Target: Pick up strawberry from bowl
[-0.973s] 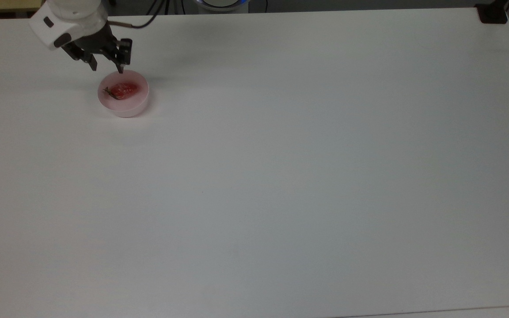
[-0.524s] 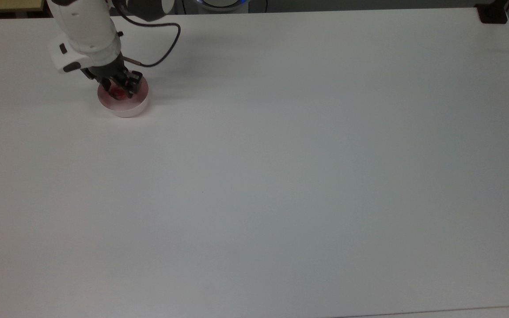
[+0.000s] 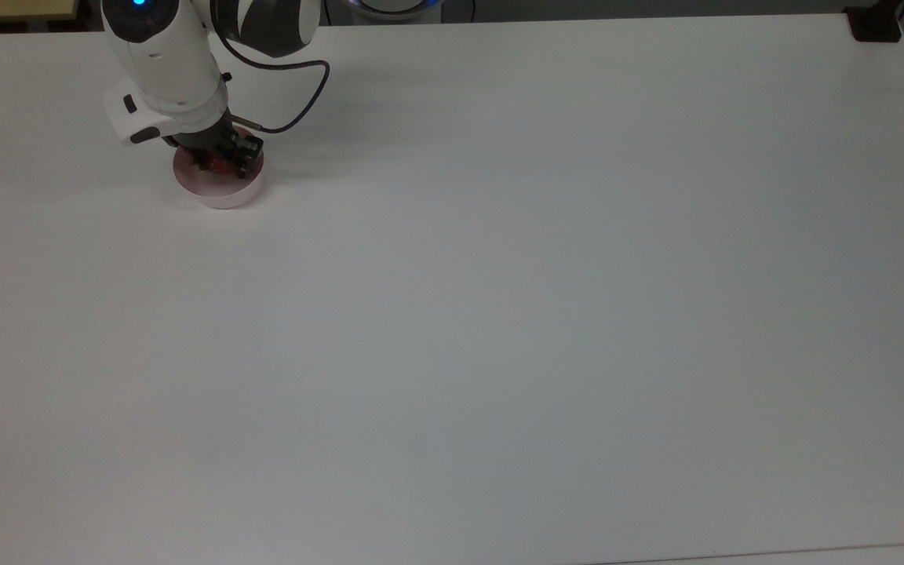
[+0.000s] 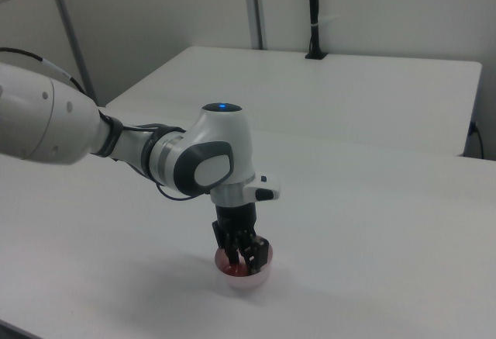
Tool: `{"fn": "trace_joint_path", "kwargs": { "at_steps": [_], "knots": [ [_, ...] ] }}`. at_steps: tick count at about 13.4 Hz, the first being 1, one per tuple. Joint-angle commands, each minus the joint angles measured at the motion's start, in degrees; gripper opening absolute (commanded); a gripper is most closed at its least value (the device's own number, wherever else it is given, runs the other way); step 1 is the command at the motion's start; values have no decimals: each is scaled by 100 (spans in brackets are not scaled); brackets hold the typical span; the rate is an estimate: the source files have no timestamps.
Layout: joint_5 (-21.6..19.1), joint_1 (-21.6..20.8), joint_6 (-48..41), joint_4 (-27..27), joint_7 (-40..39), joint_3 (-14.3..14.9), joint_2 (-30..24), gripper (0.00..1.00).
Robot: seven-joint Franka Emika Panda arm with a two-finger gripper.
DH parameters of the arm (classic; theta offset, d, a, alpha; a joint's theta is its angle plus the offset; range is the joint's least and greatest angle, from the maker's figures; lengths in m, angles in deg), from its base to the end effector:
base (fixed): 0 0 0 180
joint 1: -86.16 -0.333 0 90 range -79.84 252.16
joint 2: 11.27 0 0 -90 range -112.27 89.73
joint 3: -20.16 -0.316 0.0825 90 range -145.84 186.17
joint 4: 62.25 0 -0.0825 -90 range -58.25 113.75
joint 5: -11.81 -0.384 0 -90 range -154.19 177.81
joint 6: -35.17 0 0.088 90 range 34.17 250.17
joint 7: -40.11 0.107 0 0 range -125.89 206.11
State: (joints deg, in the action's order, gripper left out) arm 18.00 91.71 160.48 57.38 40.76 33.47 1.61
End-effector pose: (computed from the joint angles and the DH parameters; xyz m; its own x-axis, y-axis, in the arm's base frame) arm 0.5330 -0.1841 0.3105 0.9541 -0.2727 -0.1236 -0.2565 -0.9574 0.1322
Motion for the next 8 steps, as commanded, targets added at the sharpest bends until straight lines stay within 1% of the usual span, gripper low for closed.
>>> {"fn": "trace_joint_path", "kwargs": {
  "at_steps": [1, 2, 3, 7, 8],
  "knots": [
    [163, -45, 214, 201, 67, 23, -57, 39],
    [163, -28, 214, 183, 41, 23, -84, 32],
    [154, -19, 196, 157, 32, 23, -110, 30],
    [119, -10, 135, 69, -39, 23, -189, 30],
    [119, -10, 135, 69, -47, 23, -189, 31]
  ]
}}
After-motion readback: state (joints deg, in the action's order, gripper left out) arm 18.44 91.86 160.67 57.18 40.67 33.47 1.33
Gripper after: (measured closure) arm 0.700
